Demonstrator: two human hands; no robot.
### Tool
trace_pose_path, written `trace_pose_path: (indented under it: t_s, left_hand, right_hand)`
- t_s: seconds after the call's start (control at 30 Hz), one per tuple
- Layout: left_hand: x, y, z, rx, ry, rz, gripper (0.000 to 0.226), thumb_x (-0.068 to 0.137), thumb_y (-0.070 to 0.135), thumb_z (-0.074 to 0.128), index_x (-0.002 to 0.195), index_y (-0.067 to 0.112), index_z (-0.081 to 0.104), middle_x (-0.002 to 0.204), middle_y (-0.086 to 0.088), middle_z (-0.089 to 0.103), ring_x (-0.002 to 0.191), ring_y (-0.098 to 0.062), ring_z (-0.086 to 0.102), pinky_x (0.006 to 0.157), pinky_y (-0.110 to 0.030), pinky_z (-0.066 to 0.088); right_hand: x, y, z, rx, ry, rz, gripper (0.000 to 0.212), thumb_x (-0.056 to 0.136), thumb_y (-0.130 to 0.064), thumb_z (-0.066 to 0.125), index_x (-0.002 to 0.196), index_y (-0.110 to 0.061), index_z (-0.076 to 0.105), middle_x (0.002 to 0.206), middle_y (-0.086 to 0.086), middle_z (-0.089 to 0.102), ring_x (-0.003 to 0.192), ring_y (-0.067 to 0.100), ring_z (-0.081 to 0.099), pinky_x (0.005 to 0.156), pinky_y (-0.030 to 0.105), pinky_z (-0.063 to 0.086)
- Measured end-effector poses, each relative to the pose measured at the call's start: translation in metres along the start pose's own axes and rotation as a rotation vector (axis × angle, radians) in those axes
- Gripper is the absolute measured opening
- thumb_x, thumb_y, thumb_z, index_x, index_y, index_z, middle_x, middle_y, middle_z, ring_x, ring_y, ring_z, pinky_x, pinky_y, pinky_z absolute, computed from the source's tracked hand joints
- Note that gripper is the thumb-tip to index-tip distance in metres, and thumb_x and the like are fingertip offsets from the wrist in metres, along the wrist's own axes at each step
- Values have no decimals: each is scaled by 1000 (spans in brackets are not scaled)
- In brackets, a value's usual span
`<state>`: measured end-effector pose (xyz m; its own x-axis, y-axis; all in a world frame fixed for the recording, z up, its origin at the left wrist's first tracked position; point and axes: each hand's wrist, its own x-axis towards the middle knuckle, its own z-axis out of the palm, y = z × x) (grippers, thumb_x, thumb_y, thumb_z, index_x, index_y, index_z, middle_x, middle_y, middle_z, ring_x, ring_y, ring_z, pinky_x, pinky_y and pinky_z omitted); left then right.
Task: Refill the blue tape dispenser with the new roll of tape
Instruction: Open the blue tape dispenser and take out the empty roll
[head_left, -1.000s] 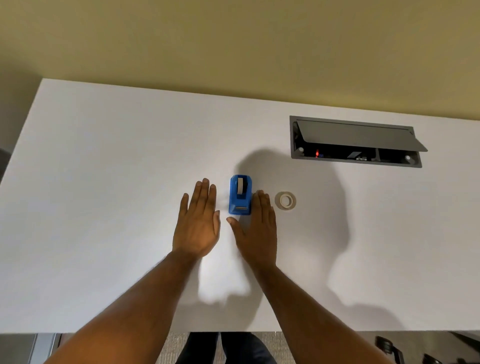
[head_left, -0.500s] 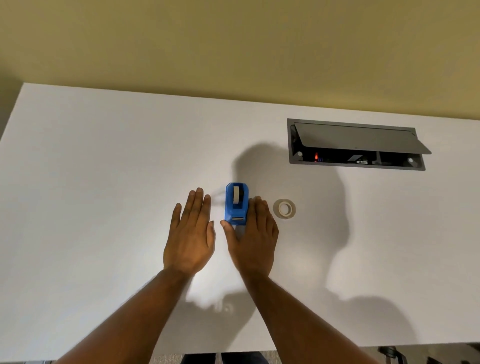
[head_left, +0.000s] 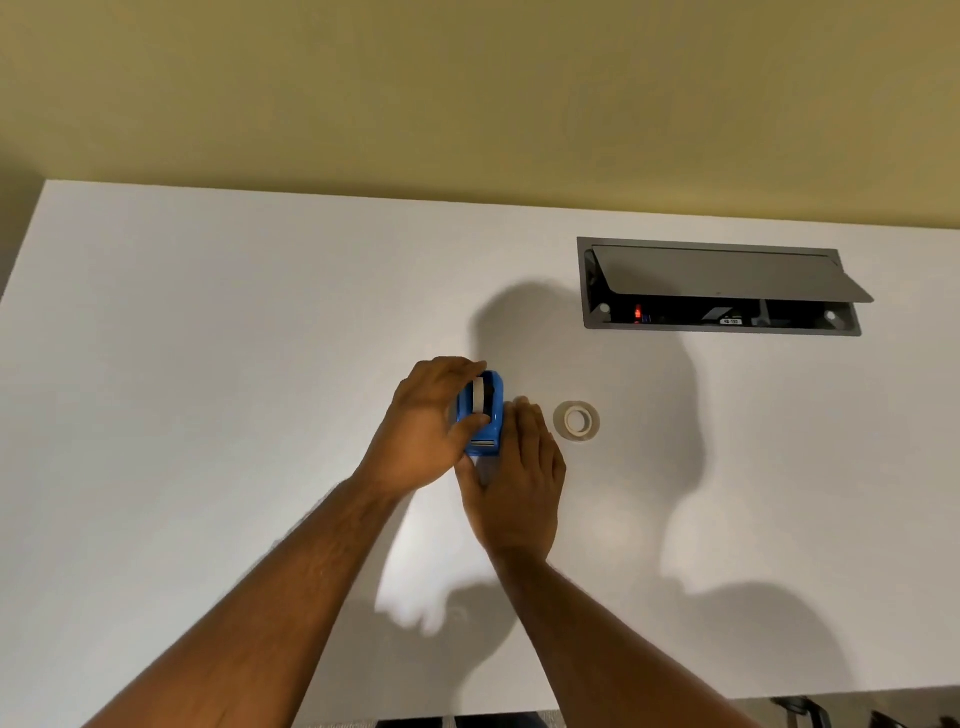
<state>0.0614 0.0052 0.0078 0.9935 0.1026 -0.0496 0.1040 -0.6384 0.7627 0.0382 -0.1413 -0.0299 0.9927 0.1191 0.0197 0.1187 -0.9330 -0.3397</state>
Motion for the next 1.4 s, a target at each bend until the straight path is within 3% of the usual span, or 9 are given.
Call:
trace_pose_path:
  t_s: [0.1,0.3,0.57,0.67,0.93,1.07,1.17,1.4]
  left_hand:
    - [6,-4,-2,99,-27,74,49,87,26,73,133,13,62,129,-6,65,118,-26,59,103,-45,51]
    - [14,-1,-3,180,-42,116,45,85,25,76,126,9,64,121,-8,65,110,-26,60,95,-36,52]
    - [16,-2,-4,246,-39,162,41,85,26,76,121,9,68,119,-9,70,109,-28,63,95,-31,44]
    - [16,0,-4,267,-51,187,37,85,24,76,118,9,68,114,-8,71,103,-27,63,92,-37,50]
    - [18,1,-3,275,-68,156,33,88,23,74,117,8,66,105,-10,71,93,-27,65,84,-32,49]
    - [17,1,-4,258,-107,111,43,96,37,56,130,12,61,118,-9,69,106,-26,62,92,-25,40]
    - [15,7,-6,229,-104,78,46,97,33,53,139,13,55,129,-11,65,116,-28,58,97,-29,38]
    - [13,8,-5,187,-61,122,48,98,40,44,128,9,64,121,-12,70,109,-31,64,96,-35,45]
  right_hand:
    - [0,0,1,-4,-6,0,80,91,-62,58,153,-13,44,157,5,48,148,25,42,119,42,39]
    - [0,0,0,0,-26,13,82,89,-63,59,153,-15,44,157,5,49,146,25,44,121,39,34]
    - [0,-1,-1,18,-27,25,82,89,-65,58,153,-15,43,157,5,49,146,25,45,120,40,35]
    - [1,-1,-1,27,-38,33,82,90,-65,56,154,-16,42,158,4,47,148,23,42,121,39,35]
    - [2,-1,-1,9,-75,39,83,90,-68,52,156,-18,39,161,2,43,150,21,38,124,36,29]
    - [2,-1,0,14,-77,47,83,91,-67,53,156,-18,39,161,1,43,151,19,36,125,34,25]
    - [3,0,1,5,-93,49,84,91,-69,50,157,-18,36,162,0,41,152,19,34,125,33,23]
    - [2,0,1,15,-88,53,83,91,-68,50,156,-19,37,161,1,43,150,20,37,124,37,29]
